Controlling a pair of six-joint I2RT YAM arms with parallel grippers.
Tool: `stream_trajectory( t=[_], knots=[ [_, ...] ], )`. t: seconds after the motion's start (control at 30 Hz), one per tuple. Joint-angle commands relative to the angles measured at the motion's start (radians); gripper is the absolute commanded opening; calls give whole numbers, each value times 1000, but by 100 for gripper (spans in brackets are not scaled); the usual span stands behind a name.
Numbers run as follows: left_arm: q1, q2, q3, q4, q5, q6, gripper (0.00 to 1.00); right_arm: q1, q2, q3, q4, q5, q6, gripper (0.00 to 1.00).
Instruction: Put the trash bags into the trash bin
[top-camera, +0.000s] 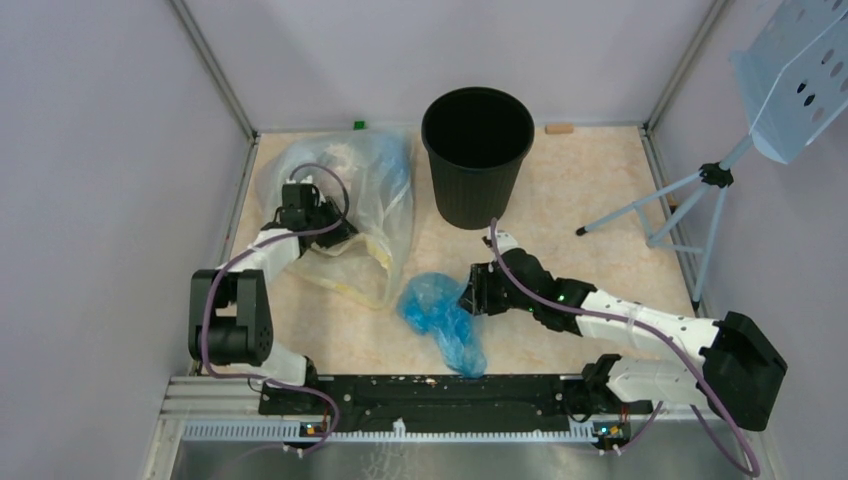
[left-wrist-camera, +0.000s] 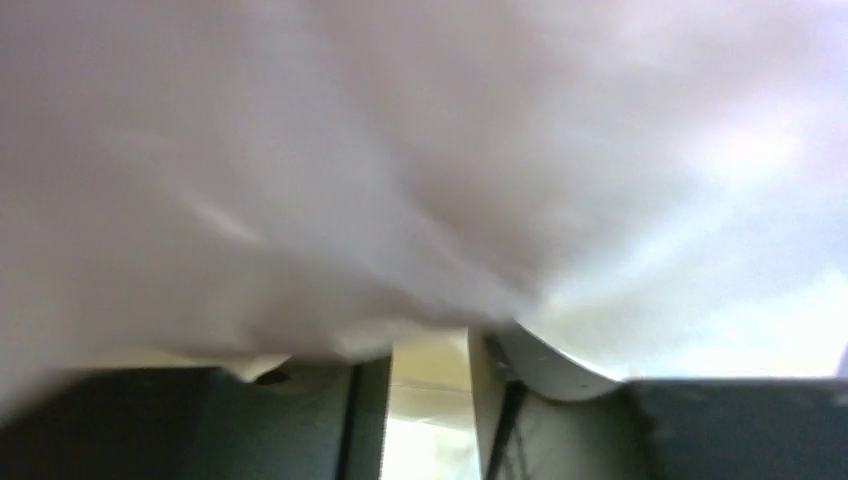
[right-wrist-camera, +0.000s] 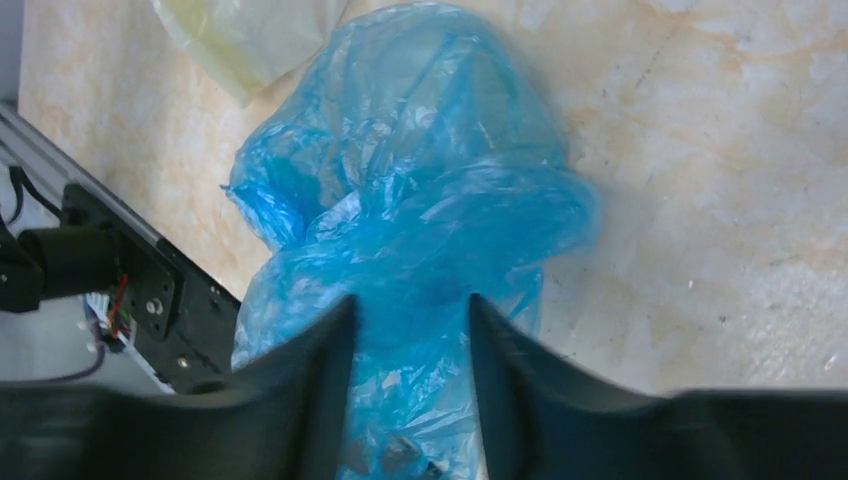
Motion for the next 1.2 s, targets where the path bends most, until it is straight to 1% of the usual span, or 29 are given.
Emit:
stream_trajectory(
  t=[0.0, 0.03, 0.07, 0.13, 0.17, 0.27, 0.37, 0.47, 0.57, 0.63, 0.73, 0.83, 0.93, 1.03, 1.17],
  knots=[
    [-57, -171, 17, 34, 255, 85, 42, 8, 5, 36, 89, -48, 0, 32],
    [-89, -217, 11, 18, 253, 101, 46, 8, 7, 41, 96, -56, -4, 24],
    [-131, -265, 10, -6, 243, 116, 48, 8, 9, 47, 97, -61, -7, 15],
    [-217, -344, 23, -81, 207, 139, 52, 8, 13, 64, 108, -82, -19, 4],
    [-258, -382, 28, -109, 198, 145, 53, 8, 15, 71, 116, -94, -27, 0],
    [-337, -483, 22, -168, 214, 145, 53, 8, 10, 95, 138, -157, -51, 0],
    [-357, -564, -6, -184, 276, 141, 56, 8, -25, 97, 182, -205, -73, 0],
    [-358, -598, -68, -108, 401, 141, 63, 9, -65, 90, 194, -232, -103, 0],
    [-359, -571, -115, -18, 587, 128, 71, 8, -73, 95, 177, -259, -134, 0],
    [-367, -549, -135, 40, 662, 108, 73, 9, -67, 98, 168, -294, -151, 0],
    [-391, -541, -146, 73, 672, 121, 76, 9, -66, 81, 186, -343, -163, 0],
    [-420, -518, -166, 108, 728, 127, 76, 8, -75, 69, 195, -337, -157, 0],
    [-458, -493, -191, 125, 731, 135, 77, 9, -72, 72, 196, -333, -157, 0],
    [-476, -479, -232, 135, 725, 140, 74, 8, -64, 78, 195, -337, -157, 0],
    [-497, -452, -258, 195, 733, 100, 70, 8, -53, 81, 204, -347, -156, 0]
  ],
)
